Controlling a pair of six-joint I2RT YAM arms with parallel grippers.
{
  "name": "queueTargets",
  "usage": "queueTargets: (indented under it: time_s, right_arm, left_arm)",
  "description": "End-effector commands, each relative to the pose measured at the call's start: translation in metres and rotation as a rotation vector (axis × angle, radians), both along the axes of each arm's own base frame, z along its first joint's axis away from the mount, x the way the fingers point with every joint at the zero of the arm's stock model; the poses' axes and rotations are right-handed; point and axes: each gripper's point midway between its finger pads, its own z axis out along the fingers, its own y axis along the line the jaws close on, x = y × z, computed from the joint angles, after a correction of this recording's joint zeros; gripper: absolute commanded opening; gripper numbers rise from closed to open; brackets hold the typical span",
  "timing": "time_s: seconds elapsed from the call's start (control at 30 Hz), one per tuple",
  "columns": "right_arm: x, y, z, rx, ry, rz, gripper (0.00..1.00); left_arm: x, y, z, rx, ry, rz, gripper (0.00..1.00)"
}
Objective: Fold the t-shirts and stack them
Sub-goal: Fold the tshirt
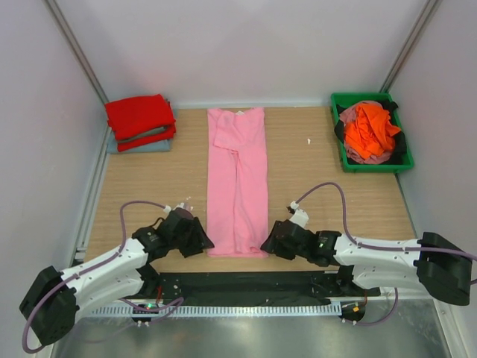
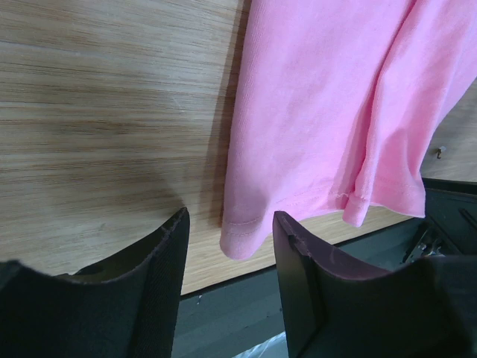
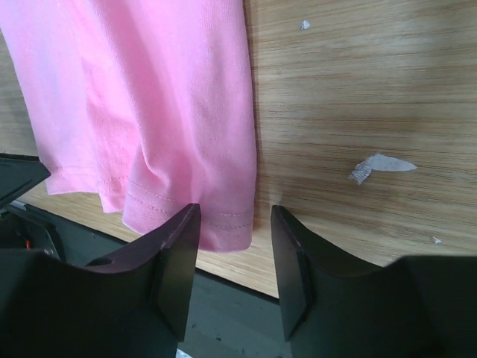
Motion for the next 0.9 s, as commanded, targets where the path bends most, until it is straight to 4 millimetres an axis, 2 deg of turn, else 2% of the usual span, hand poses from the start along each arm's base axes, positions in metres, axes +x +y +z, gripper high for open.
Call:
queueTargets:
  time_s: [0.0,0.1,0.33,0.37,0.67,0.77,0.87]
  right_arm:
    - [0.001,-0.004,-0.007,-0.009,-0.007,-0.023,0.48]
    - [0.001,-0.006,-0.009,-0.01,-0.006,-0.026,0.36]
    - [-0.001,-0.003,-0.011,0.015,-0.007,-0.016,0.29]
    - [0.0,-0.001,-0.009,0.023,-0.01,-0.013,0.27]
    - [-0.001,-0.005,-0.008,0.038,-0.021,-0.022,0.03]
    - [-0.001,-0.011,-0.006,0.028,-0.024,-0.029,0.01]
    - [-0.004,-0.017,-0.002,0.013,-0.02,-0.029,0.01]
  left_arm:
    - [0.002,-0.002,-0.004,-0.002,-0.016,0.001,0.46]
    - [0.002,-0.002,-0.005,-0.004,-0.023,0.0,0.39]
    - [0.001,-0.002,-0.008,-0.002,-0.023,-0.005,0.28]
    - [0.001,-0.003,-0.008,-0.003,-0.026,-0.005,0.24]
    - [-0.001,-0.004,-0.01,-0.004,-0.025,-0.016,0.06]
    - [-0.003,-0.008,-0.006,-0.015,-0.029,-0.027,0.0]
    - [-0.01,-0.015,0.0,-0.022,-0.032,-0.046,0.0]
